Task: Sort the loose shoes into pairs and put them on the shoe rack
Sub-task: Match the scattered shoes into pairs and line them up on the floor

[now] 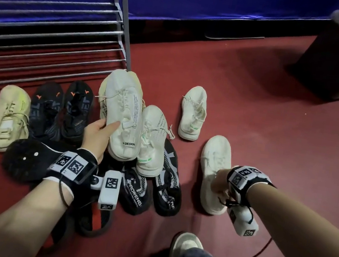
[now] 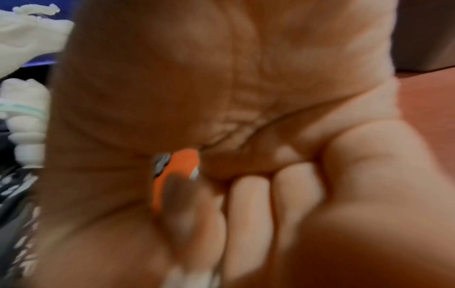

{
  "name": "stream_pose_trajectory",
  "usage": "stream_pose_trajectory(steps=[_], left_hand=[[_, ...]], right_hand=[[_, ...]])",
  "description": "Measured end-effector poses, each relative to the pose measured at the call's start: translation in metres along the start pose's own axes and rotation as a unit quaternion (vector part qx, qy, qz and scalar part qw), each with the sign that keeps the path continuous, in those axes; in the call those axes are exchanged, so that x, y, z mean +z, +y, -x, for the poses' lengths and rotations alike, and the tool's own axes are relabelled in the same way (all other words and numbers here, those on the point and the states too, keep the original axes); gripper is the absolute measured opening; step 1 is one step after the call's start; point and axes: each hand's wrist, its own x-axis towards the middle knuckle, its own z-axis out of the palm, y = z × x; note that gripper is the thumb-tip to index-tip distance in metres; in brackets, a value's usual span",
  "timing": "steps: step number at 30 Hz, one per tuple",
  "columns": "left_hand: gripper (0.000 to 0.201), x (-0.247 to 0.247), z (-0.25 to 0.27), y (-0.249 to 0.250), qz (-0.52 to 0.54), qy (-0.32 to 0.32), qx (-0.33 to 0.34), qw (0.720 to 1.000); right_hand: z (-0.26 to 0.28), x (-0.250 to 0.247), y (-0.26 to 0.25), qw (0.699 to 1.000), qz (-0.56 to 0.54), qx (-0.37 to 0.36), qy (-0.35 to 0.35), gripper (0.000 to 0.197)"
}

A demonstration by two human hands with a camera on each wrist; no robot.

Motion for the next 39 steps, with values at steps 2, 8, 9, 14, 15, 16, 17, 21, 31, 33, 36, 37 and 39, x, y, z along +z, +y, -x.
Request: stream_pose_trajectory(steps=[2,8,9,14,15,16,17,21,31,33,36,37,39], left_hand=[[0.031,-0.002,0.003,0.0,0.002,-0.003,0.001,1.0],[0.028,-0.009,0.01,0.006,-0.006,0.005,0.004,1.0],[0.028,-0.01,0.01,0.007,-0.007,0.008,0.005,1.0],[0.022,-0.024,0.005,0.006,-0.017,0.024,0.005,1.0],[0.022,-0.026,0.003,0.006,-0.017,0.03,0.005,0.999],[0.023,-0.028,0.001,0.005,-0.016,0.035,0.003,0.999],[0.024,-0.03,0.0,0.004,-0.015,0.037,0.0,0.999],[0.027,-0.035,-0.002,0.003,-0.021,0.035,-0.003,0.999],[0.028,-0.007,-0.005,-0.002,0.015,0.05,0.013,0.999],[0.027,0.003,-0.005,-0.006,0.018,0.038,0.001,0.999],[0.023,0.019,-0.007,-0.008,0.007,0.009,-0.016,1.0],[0.023,0.025,-0.01,-0.009,0.002,0.002,-0.018,1.0],[0.023,0.037,-0.013,-0.008,-0.01,-0.01,-0.011,1.0]], right_hand=[[0.01,0.007,-0.005,0.985,0.045,-0.009,-0.165,0.03],[0.024,-0.004,-0.057,0.978,-0.061,-0.095,-0.175,0.04],[0.011,-0.007,-0.068,0.977,-0.161,-0.103,-0.099,0.048],[-0.028,-0.013,-0.129,0.9,-0.423,-0.104,0.022,0.068],[-0.033,-0.01,-0.139,0.915,-0.39,-0.106,0.024,0.064],[-0.038,-0.007,-0.146,0.934,-0.337,-0.105,0.045,0.055],[-0.044,-0.003,-0.151,0.95,-0.289,-0.098,0.067,0.046],[-0.061,0.002,-0.149,0.944,-0.299,-0.108,0.09,0.043],[-0.049,-0.044,-0.086,0.813,-0.393,-0.115,0.413,0.035],[-0.057,-0.063,-0.069,0.801,-0.389,-0.08,0.448,0.035],[-0.074,-0.082,-0.038,0.798,-0.382,-0.027,0.466,0.034],[-0.08,-0.087,-0.029,0.8,-0.379,-0.006,0.465,0.035],[-0.091,-0.094,-0.014,0.803,-0.379,0.029,0.459,0.037]])
